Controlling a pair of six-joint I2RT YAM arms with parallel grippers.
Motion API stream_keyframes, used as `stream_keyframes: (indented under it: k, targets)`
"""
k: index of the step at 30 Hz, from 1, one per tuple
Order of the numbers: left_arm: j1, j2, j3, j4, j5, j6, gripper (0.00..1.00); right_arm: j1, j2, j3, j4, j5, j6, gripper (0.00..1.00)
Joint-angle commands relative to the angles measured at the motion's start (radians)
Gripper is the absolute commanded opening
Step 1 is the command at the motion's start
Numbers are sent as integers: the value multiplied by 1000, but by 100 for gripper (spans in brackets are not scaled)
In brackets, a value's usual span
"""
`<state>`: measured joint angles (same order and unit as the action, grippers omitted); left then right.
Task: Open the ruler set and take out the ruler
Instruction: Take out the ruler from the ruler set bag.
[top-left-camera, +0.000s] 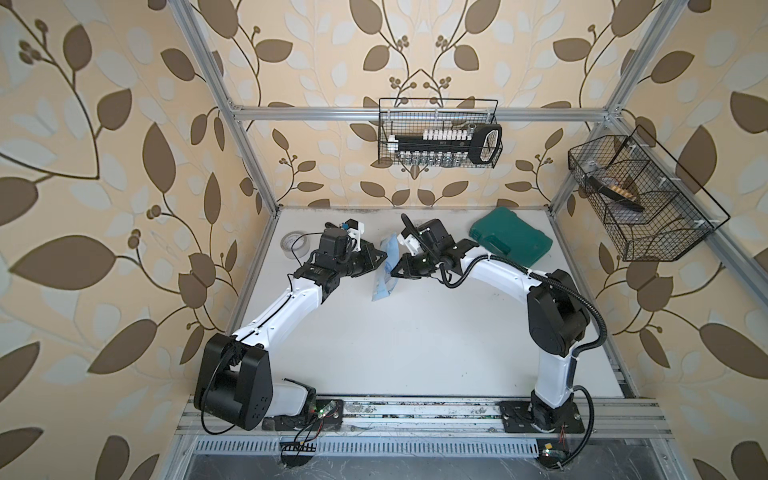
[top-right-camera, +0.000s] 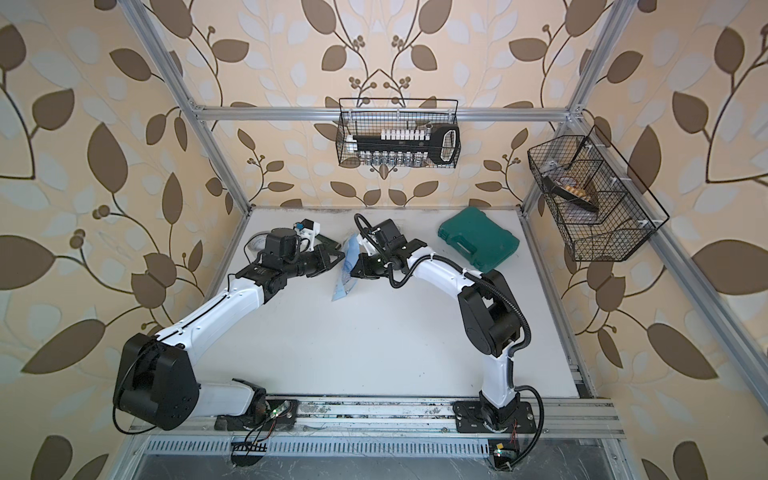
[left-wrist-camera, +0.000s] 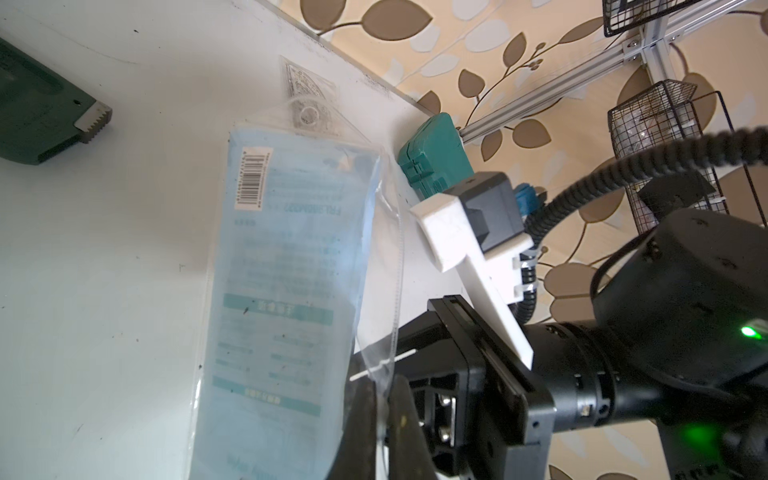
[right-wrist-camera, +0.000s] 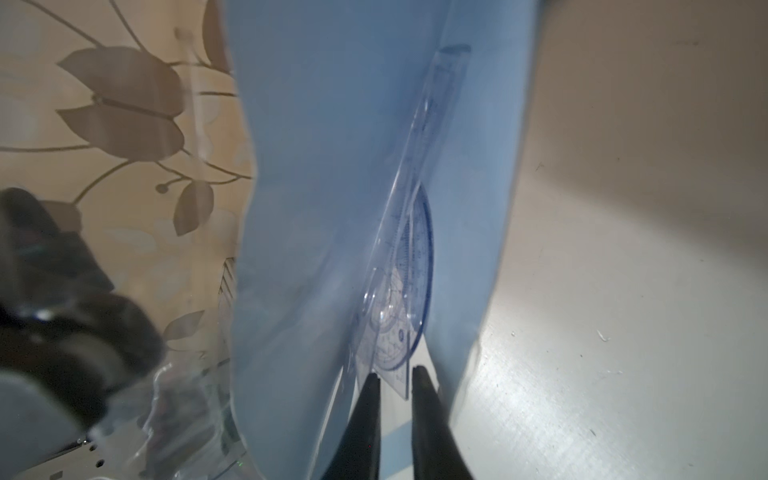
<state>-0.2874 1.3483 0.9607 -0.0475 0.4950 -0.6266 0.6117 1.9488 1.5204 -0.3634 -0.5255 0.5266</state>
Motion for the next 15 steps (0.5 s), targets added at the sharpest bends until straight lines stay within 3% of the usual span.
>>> stream_keyframes:
  k: [1, 15]
  targets:
    - [-10, -43, 0, 56, -9, 24, 0, 8, 22, 35, -15, -13, 0, 15]
    - [-12, -54, -5, 67, -20, 19, 0, 13, 28, 49, -19, -15, -2, 6]
